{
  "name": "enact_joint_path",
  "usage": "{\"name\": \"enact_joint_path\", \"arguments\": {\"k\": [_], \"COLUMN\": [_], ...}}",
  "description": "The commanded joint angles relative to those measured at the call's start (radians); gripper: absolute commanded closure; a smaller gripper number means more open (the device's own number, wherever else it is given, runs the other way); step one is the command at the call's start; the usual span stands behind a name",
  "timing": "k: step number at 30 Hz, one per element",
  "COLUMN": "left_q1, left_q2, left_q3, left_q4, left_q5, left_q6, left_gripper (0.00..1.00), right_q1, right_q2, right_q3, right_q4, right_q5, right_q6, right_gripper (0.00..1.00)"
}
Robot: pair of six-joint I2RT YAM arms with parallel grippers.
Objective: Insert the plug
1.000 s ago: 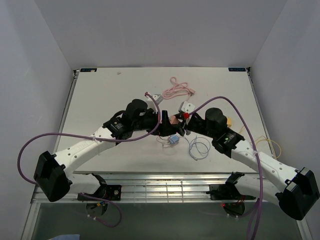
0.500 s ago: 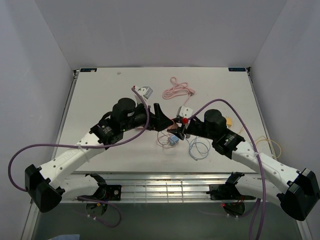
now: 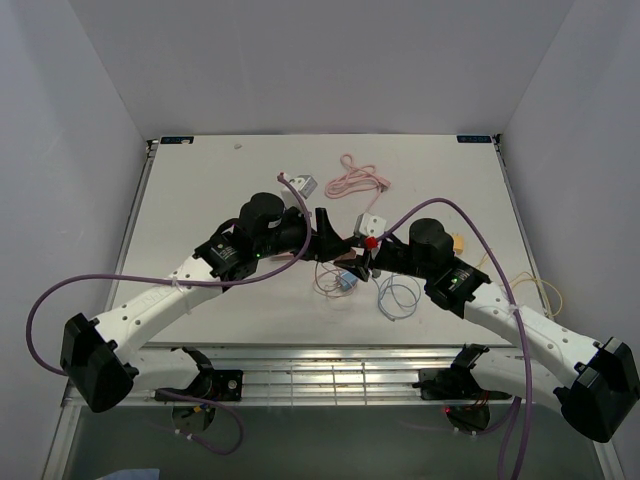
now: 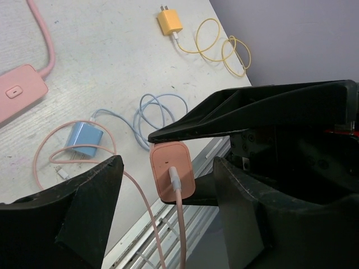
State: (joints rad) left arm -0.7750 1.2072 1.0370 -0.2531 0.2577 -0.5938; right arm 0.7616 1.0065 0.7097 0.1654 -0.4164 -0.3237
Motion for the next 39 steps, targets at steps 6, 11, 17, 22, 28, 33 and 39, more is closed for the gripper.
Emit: {"name": "enact_joint_path", "arguments": {"k": [6, 11, 17, 22, 28, 33, 39], "left_q1": [-0.004, -0.006, -0.006, -0.006, -0.006, -0.006, 0.011], "left_q2": [0.041, 0.054, 0.055, 0.057, 0.055, 0.025, 0.075], "left_q3": [0.029, 0.026, 0.028, 0.034, 0.035, 0.029, 0.084], "left_q4": [0.020, 0.028, 0.018, 0.003, -0.011, 0.028, 0.014], "left_q5": [0.077, 0.117, 0.127, 0.153, 0.088, -0.032, -0.158], "left_q6": [0.019, 0.029, 0.032, 0.054, 0.086, 0.222, 0.391], "left_gripper": [0.36, 0.46, 0.83, 1.00, 1.00, 1.00, 1.00], "right_q1": [0.005, 0.005, 0.005, 0.005, 0.005, 0.005, 0.002], "right_q2": [-0.016, -0.013, -0.016, -0.016, -0.008, 0.000, -0.029], "right_q3": [0.037, 0.039, 0.036, 0.040, 0.059, 0.092, 0.117], "right_q4": [0.031, 0.025, 0.019, 0.014, -0.018, -0.056, -0.105], "right_q5": [-0.010, 0.007, 0.021, 0.039, 0.044, 0.024, 0.002], "right_q6": [-0.008, -0.012, -0.015, -0.009, 0.006, 0.009, -0.034], "right_gripper": [0.71, 0.71, 0.71, 0.70, 0.37, 0.07, 0.10]}}
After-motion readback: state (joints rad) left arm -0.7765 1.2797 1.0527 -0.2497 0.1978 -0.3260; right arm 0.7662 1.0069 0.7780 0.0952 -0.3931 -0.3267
